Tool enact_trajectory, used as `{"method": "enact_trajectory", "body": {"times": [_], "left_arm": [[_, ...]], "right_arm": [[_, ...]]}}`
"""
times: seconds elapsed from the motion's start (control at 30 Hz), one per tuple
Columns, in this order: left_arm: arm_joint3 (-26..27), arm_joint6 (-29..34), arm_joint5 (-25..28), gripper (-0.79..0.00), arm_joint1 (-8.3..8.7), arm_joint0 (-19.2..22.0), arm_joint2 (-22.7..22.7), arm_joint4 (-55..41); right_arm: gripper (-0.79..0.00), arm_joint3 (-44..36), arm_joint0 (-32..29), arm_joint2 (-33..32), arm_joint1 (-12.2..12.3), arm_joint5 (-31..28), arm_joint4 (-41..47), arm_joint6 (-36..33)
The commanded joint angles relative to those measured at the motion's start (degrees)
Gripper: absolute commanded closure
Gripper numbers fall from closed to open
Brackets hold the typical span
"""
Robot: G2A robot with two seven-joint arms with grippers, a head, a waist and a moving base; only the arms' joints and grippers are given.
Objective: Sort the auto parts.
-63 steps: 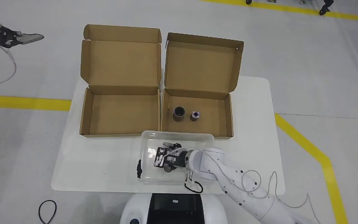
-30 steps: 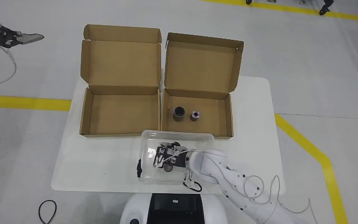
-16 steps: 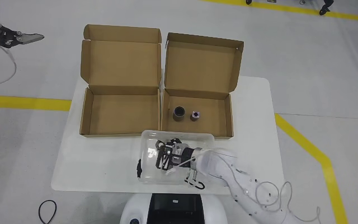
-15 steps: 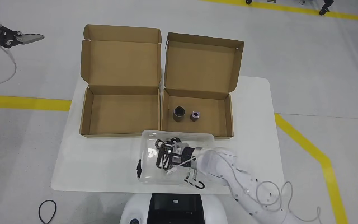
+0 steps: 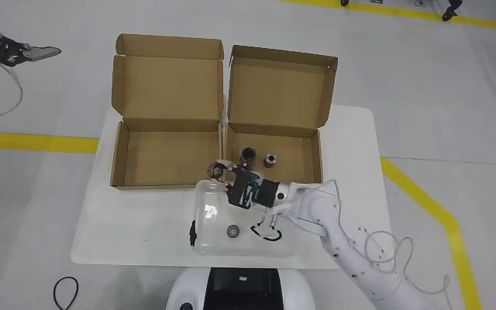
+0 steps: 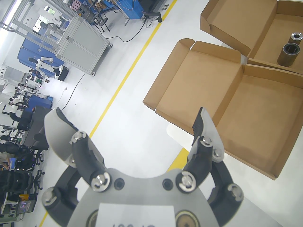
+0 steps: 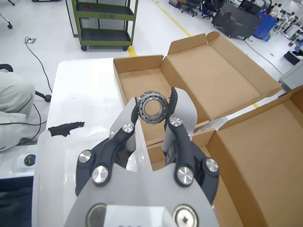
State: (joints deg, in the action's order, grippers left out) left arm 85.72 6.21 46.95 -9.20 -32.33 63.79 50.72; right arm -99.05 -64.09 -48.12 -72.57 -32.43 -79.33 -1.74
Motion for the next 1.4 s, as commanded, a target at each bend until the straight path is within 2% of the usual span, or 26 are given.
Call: {"method": "enact_trajectory", "body": {"times": [0.0, 0.4, 1.13, 1.37], "left_arm": [[0.00, 0.00, 0.00, -0.785, 0.00, 0.00, 0.00, 0.00], [0.00, 0.00, 0.00, -0.785, 0.00, 0.00, 0.00, 0.00], [0.00, 0.00, 0.00, -0.785, 0.00, 0.00, 0.00, 0.00], [0.00, 0.00, 0.00, -0.785, 0.00, 0.00, 0.00, 0.00]], "right_arm": [[0.000, -0.18, 1.10, -0.27, -0.19, 0.15, 0.79, 0.72], [0.000, -3.23, 5.39, -3.85, -0.64, -0.28, 4.11, 3.69], [0.000, -13.83, 8.85, -8.64, -0.42, -0.79, 4.97, -5.54], [0.000, -12.06, 9.07, -7.40, -0.69, -0.39, 4.84, -6.29]]}}
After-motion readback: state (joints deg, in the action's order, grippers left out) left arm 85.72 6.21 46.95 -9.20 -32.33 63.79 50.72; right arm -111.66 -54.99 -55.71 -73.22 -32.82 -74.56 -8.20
